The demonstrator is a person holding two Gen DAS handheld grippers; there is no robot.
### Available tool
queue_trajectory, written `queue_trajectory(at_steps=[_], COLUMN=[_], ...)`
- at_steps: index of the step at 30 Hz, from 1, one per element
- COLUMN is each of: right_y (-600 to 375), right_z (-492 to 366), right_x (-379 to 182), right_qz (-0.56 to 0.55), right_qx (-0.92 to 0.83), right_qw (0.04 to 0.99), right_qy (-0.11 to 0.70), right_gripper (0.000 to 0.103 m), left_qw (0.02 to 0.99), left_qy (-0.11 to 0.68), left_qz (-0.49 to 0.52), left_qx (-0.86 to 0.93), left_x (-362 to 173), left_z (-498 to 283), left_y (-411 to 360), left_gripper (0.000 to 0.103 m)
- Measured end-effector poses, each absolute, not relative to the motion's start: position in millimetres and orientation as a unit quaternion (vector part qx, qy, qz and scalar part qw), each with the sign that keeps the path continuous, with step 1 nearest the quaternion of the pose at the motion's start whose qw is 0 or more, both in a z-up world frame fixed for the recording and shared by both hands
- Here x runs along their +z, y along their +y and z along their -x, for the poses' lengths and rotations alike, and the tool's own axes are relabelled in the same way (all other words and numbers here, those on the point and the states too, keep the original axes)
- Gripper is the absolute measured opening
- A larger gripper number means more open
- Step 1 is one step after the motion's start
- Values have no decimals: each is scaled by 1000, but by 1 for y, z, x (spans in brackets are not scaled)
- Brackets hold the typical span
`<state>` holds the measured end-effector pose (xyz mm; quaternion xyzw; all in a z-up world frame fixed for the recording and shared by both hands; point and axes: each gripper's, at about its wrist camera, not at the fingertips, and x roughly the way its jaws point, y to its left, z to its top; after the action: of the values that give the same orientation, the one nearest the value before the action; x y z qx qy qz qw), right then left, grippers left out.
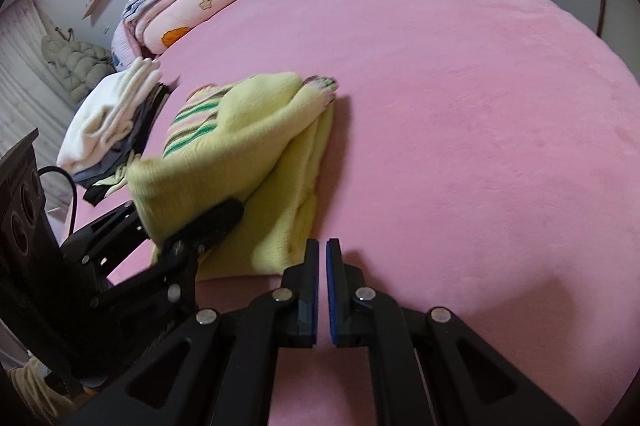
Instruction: Fold large clothes
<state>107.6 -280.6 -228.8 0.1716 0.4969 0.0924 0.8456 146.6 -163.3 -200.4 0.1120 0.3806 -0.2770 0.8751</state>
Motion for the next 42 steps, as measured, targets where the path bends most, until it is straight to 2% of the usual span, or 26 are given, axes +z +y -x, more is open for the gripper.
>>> queue_trajectory(at_steps=[1,3,6,8,10,13,16,20,25,26,27,32,36,37,42], right_y=[-280,-281,-283,-286,-286,-281,-270,-247,-215,-213,-214,-237,-247,-247,-248], right_z=[-112,-112,-115,-115,-116,-124,-136,-153,-168,-170,-170,-152,-128,-124,-117], right_x=[-226,-220,-209,-202,-193,-181,-174,-178,-196,-199,-200,-203,-231,-236,-253], right_qz=[-168,-166,-172,-177,-186,-204,-215,-213,-161,-156,-161,-196,-214,-216,-223], right_qx=[89,85,83,83,89,106,128,160,156,153,153,125,100,96,92], right_qw=[847,850,851,852,851,851,845,828,818,821,826,840,824,822,824], right_qy=[496,493,488,486,484,473,472,493,529,527,519,491,515,519,513], right_gripper=[4,4,4,9,27,33,33,33,33,32,19,16,14,10,10], left_qw=[874,874,870,868,871,878,881,871,846,844,844,845,835,835,840], left_qy=[381,379,380,381,381,387,408,459,485,487,490,495,510,511,509], left_qz=[-109,-106,-92,-77,-55,-6,76,115,180,180,173,146,133,125,108], left_qx=[-281,-284,-300,-309,-306,-280,-226,-135,-132,-132,-131,-141,-156,-159,-156], left_x=[-198,-190,-176,-167,-155,-143,-147,-175,-201,-206,-208,-215,-228,-232,-240], left_z=[-145,-138,-129,-122,-121,-129,-152,-181,-199,-203,-204,-200,-200,-200,-205], left_y=[-163,-161,-152,-142,-127,-102,-67,-39,-36,-40,-44,-59,-73,-81,-86], left_gripper=[61,69,72,74,78,79,79,79,79,79,78,78,79,79,79])
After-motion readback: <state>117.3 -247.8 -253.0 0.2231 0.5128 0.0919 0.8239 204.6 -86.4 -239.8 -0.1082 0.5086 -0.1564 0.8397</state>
